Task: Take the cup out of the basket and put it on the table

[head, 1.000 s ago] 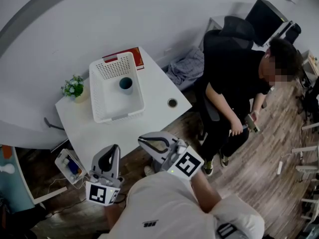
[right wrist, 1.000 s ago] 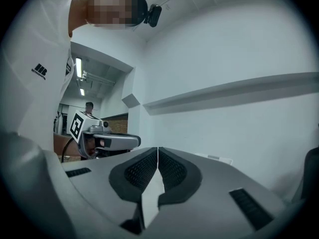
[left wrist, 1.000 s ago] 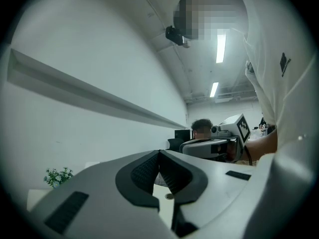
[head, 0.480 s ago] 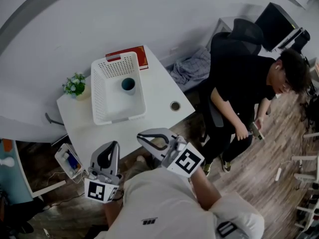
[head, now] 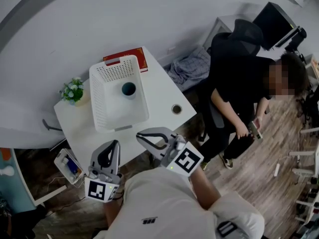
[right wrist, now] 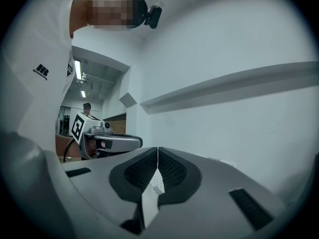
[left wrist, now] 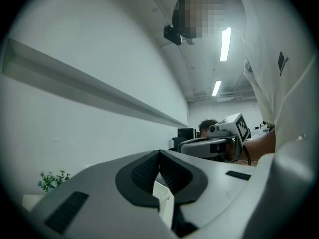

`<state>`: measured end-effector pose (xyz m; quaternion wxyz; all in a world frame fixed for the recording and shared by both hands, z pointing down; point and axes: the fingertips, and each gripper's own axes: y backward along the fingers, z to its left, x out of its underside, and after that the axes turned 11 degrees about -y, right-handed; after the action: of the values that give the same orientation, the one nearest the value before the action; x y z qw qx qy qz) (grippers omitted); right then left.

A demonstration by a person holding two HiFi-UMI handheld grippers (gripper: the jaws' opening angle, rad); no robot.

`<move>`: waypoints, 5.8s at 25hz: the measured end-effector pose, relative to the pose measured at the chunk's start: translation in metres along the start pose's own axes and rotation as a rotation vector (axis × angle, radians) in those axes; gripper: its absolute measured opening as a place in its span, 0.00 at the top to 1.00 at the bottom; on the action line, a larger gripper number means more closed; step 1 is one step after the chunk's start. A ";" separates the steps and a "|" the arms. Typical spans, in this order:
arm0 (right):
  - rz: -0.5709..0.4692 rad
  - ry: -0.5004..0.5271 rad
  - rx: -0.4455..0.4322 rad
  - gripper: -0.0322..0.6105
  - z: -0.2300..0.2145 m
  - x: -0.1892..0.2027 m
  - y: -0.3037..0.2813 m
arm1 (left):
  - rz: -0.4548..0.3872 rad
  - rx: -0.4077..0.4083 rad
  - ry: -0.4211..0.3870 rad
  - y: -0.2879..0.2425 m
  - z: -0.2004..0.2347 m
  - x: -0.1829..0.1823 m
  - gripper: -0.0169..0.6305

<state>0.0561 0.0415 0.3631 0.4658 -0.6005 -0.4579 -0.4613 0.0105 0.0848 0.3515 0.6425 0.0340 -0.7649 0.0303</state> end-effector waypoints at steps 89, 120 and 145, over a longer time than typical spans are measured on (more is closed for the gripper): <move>0.935 0.084 0.392 0.91 -0.195 0.162 -0.184 | 0.067 0.074 0.169 -0.077 0.138 0.091 0.96; 1.243 0.285 0.397 0.83 -0.218 0.225 -0.186 | 0.062 0.031 0.195 -0.064 0.154 0.100 0.96; 1.233 0.341 0.303 0.90 -0.204 0.220 -0.183 | 0.069 0.018 0.171 -0.062 0.147 0.095 0.96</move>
<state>-0.1152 -0.1060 0.6324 0.7902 -0.5991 -0.0096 -0.1288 -0.1440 0.0083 0.4199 0.7038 0.0108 -0.7077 0.0618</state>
